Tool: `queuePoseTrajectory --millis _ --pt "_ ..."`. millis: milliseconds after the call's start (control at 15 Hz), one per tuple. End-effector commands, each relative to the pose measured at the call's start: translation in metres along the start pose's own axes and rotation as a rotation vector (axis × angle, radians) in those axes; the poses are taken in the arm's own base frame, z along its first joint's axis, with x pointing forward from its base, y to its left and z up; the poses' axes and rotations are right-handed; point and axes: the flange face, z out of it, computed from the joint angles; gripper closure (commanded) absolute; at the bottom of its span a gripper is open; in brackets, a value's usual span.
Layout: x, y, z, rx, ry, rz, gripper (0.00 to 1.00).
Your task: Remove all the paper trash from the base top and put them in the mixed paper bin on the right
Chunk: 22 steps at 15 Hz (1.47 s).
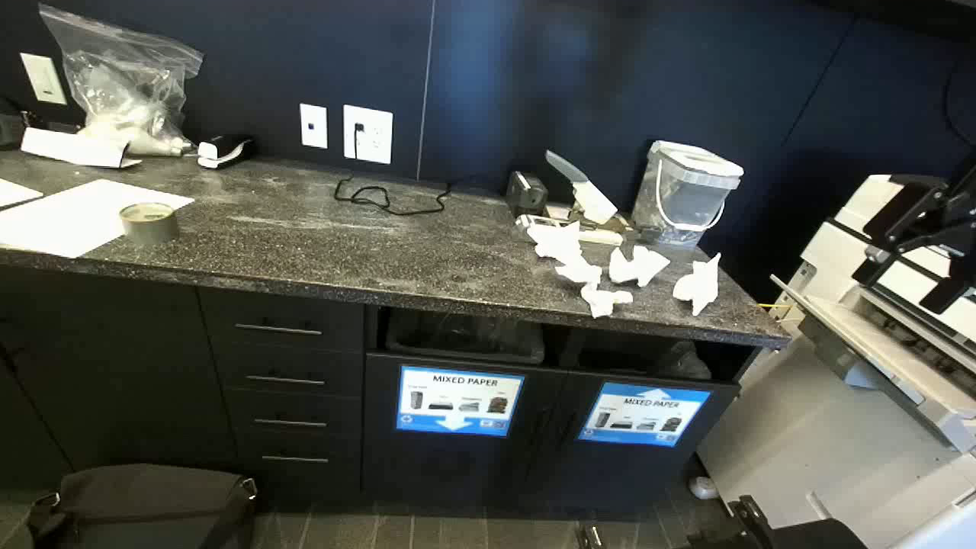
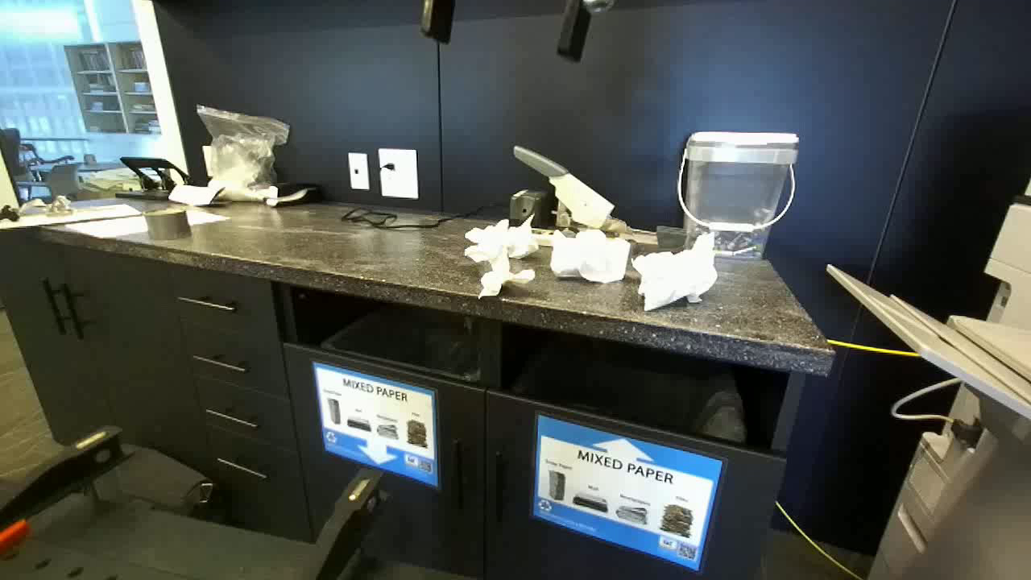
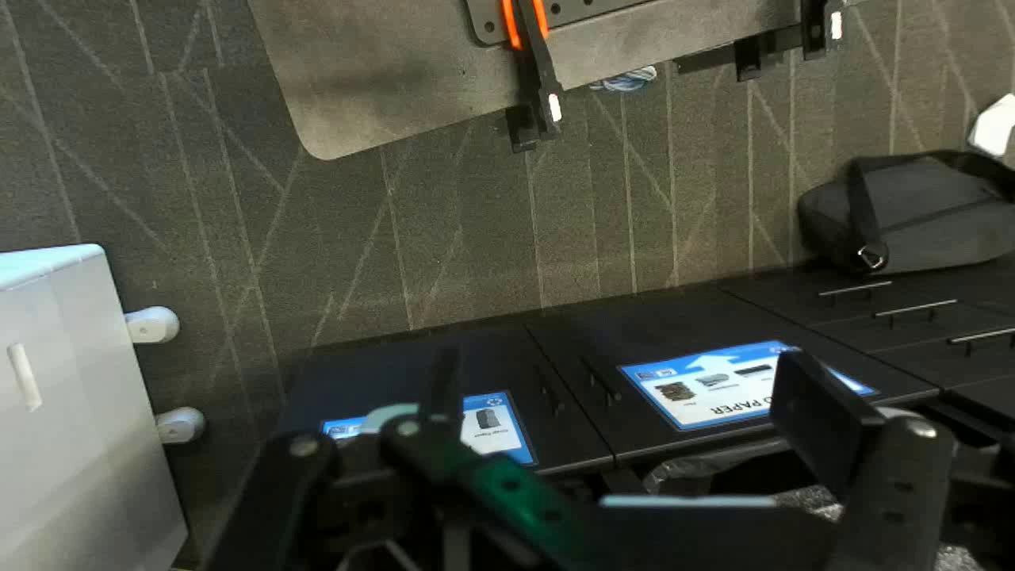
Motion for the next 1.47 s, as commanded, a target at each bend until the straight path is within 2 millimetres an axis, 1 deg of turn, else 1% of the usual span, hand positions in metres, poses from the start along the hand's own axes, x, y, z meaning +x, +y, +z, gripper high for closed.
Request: queuePoseTrajectory --millis 0,333,533,800,1133,1400 --pt "0.000 0.000 -0.002 -0.001 0.004 0.000 0.00" --pt "0.000 0.000 -0.004 -0.001 0.009 0.000 0.00" --pt "0.014 -0.003 0.007 -0.015 0.005 -0.009 0.00" --pt "0.043 -0.009 0.024 -0.048 0.035 -0.012 0.00" --pt "0.091 -0.019 0.054 -0.086 0.096 -0.019 0.00" --pt "0.131 -0.017 0.073 -0.080 0.137 0.037 0.00"
